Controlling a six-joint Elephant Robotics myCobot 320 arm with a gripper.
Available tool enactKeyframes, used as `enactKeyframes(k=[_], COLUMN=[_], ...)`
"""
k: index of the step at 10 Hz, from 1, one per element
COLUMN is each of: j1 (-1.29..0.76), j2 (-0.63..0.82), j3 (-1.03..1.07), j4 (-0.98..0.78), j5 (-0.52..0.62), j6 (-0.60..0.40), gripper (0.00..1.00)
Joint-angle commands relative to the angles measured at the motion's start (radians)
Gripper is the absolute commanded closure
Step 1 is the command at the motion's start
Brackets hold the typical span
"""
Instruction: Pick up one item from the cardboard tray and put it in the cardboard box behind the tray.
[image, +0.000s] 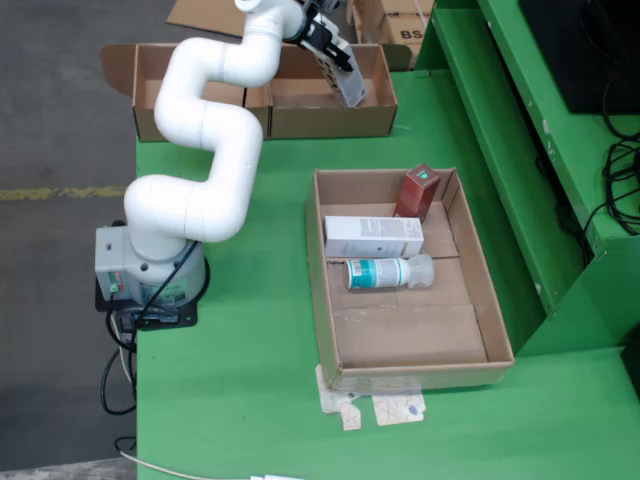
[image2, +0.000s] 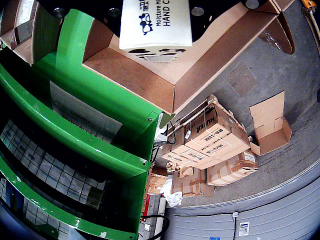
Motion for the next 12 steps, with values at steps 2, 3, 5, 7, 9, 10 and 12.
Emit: enactKeyframes(k=[2, 3, 5, 7, 9, 10, 12], j1=[-0.007, -0.007, -0.007, -0.007, -0.007, -0.007, -0.007], j2=[0.03, 0.03, 0.03, 0.03, 0.03, 0.03, 0.03], j3=[0.029, 0.029, 0.029, 0.029, 0.029, 0.029, 0.029], j4=[0.012, 0.012, 0.012, 0.012, 0.012, 0.012, 0.012], j5=[-0.01, -0.01, -0.01, -0.01, -0.01, -0.01, -0.01], j6=[-0.005, -0.005, -0.005, -0.005, -0.007, -0.008, -0.008], gripper=[1.0, 0.9, 0.7, 0.5, 0.3, 0.2, 0.0])
